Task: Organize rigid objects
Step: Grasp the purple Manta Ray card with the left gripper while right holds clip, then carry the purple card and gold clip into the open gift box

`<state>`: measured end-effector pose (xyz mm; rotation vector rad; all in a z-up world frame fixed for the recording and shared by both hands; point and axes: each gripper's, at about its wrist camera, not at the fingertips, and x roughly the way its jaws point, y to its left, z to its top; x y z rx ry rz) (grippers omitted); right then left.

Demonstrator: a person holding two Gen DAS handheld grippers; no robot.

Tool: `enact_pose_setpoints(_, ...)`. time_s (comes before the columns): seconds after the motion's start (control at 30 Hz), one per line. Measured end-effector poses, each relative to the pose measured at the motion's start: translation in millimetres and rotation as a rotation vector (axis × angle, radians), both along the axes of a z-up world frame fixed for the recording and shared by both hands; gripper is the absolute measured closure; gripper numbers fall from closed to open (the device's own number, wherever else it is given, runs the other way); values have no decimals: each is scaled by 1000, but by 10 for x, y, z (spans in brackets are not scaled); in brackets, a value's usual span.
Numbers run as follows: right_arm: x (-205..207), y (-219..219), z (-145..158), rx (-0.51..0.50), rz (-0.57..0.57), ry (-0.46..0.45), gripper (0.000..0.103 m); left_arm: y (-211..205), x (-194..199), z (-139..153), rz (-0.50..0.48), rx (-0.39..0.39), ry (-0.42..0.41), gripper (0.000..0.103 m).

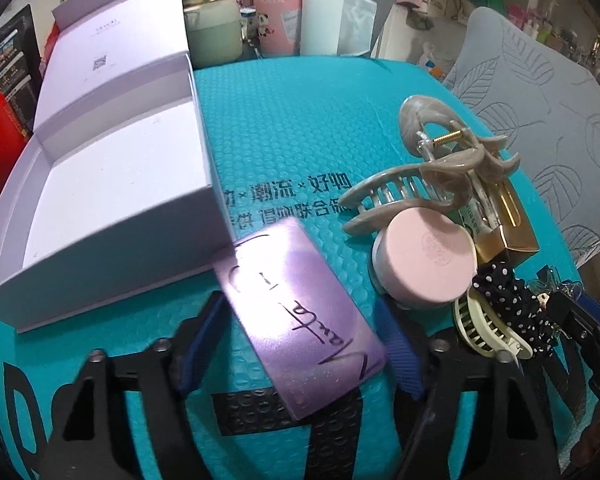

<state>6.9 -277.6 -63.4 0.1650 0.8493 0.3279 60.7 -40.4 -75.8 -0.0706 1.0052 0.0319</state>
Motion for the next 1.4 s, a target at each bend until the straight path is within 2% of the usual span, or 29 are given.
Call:
enact_pose_setpoints(0.03,-9,-1,3,3,-2,-1,63,14,-3,7,1,-1,-1,45)
enact_pose_setpoints(0.17,-56,-1,13,6,-1,-1,63,73,-78,23,-4,-20,1,52)
enact_pose_setpoints(0.67,-308,148,166,-5,29,-46,63,180,-550,190,-42,-83,-37,52)
enact_pose_setpoints(0.9,-454,325,234,3,79,-65,63,307,-699,223,-26,-98,-55,52)
enact_pose_setpoints(0.97,-497,401,240,6,98,-67,68,357,-759,236,-20,-101,-60,52)
enact_pose_setpoints(1.4,-669,919,249,17,222,-76,68,688,-1039,287,40,-106,-86,52)
